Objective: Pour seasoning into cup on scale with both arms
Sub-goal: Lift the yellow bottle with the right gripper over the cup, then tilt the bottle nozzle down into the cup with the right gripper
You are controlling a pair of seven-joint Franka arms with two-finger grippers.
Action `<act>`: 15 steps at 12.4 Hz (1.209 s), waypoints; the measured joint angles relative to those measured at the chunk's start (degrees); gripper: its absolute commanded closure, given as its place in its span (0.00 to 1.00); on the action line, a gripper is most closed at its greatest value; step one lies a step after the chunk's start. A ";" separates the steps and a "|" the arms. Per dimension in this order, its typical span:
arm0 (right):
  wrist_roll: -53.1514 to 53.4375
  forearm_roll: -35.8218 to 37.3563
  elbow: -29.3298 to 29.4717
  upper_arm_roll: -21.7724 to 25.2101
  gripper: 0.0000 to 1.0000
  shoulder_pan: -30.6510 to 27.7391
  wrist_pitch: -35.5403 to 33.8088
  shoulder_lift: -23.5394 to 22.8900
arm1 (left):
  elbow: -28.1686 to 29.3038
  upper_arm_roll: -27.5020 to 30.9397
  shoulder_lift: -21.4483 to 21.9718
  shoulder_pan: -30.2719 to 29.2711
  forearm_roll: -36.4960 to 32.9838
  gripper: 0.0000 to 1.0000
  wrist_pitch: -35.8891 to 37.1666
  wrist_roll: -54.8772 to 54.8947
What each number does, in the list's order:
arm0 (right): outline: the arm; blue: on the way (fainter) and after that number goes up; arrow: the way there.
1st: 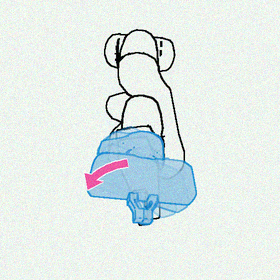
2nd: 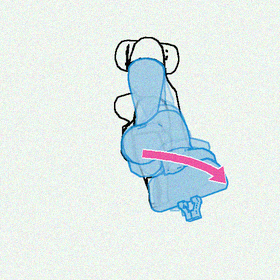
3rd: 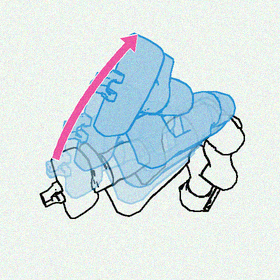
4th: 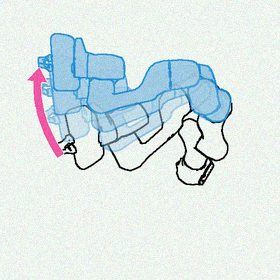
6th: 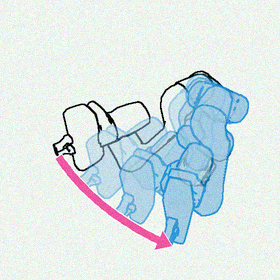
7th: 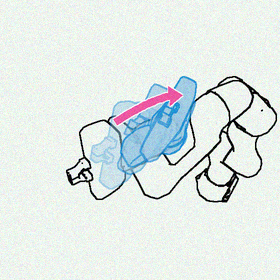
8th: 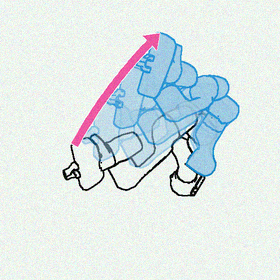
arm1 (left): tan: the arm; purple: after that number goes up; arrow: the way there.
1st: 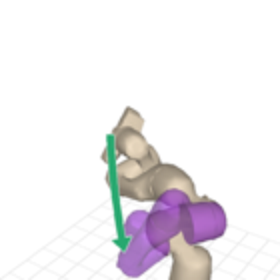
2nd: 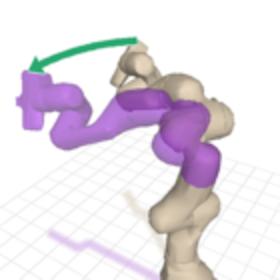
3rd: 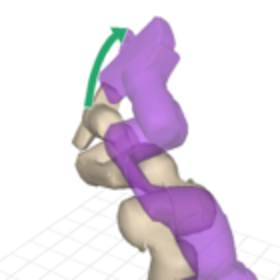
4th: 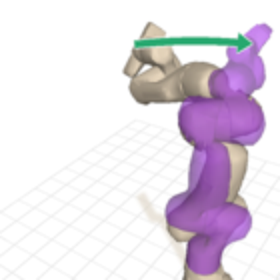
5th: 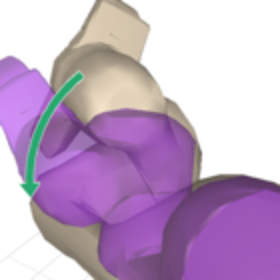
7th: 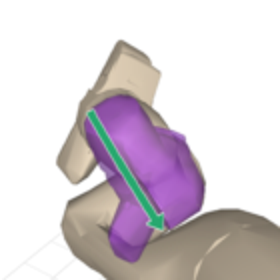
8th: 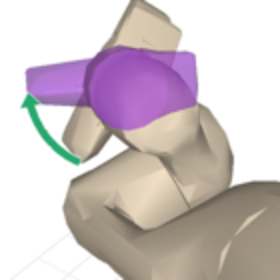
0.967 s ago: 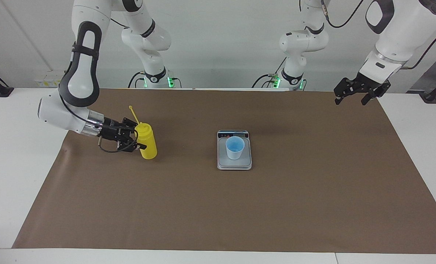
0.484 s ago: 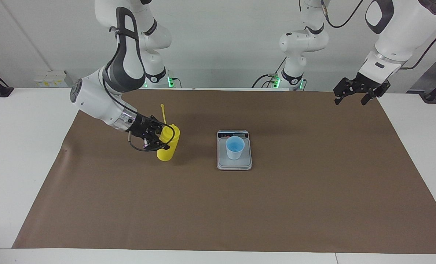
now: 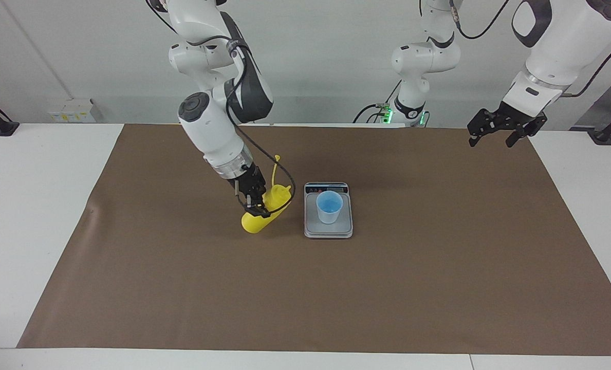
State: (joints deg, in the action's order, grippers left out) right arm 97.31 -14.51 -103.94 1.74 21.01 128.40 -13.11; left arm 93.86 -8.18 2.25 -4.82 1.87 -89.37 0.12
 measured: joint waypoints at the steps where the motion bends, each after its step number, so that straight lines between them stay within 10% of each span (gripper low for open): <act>1: 2.33 3.25 1.51 0.00 1.00 1.29 0.00 -0.59 | 0.00 0.00 0.00 0.00 0.00 0.00 0.00 0.00; 15: 27.47 52.61 6.22 -0.10 1.00 16.74 -4.65 -8.40 | 0.00 0.00 0.02 0.00 0.00 0.00 0.00 0.00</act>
State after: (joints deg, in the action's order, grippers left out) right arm 124.78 38.10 -97.72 1.64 37.74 123.74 -21.51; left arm 93.86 -8.18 2.27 -4.83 1.87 -89.37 0.12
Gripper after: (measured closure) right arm 0.480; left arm 0.000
